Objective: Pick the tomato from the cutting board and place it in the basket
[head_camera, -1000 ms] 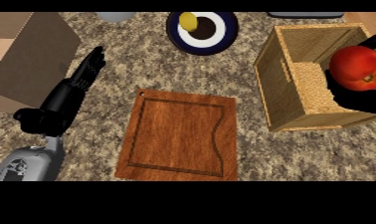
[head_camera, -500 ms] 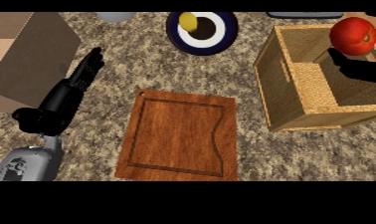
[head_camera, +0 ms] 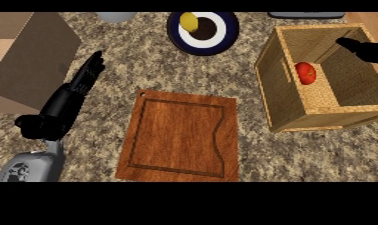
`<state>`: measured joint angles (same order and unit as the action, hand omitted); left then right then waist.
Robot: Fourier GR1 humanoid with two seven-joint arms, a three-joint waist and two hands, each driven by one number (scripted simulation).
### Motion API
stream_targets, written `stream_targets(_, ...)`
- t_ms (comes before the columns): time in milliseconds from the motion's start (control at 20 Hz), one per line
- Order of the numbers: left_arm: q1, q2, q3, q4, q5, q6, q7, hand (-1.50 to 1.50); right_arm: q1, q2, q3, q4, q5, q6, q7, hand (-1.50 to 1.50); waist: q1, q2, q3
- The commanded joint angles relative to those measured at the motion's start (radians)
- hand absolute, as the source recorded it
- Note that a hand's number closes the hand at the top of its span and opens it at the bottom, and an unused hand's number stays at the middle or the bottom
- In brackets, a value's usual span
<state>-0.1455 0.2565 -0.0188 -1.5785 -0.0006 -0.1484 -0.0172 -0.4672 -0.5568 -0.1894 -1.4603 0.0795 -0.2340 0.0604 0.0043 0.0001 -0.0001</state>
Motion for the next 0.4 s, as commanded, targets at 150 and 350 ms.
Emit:
stream_targets(150,-0.015,-0.003,0.031,-0.006,0.02,-0.014,0.043,0.0,-0.066,0.008,-0.109,-0.027,-0.13,0.023,0.139,-1.5,-0.004,-0.003,0.0)
stream_targets(350,-0.033,-0.023,0.007,0.029,-0.031,0.004,0.016,0.0,-0.032,-0.047,-0.194,-0.013,-0.241,0.109,0.206,-1.5,-0.011,-0.002,0.0)
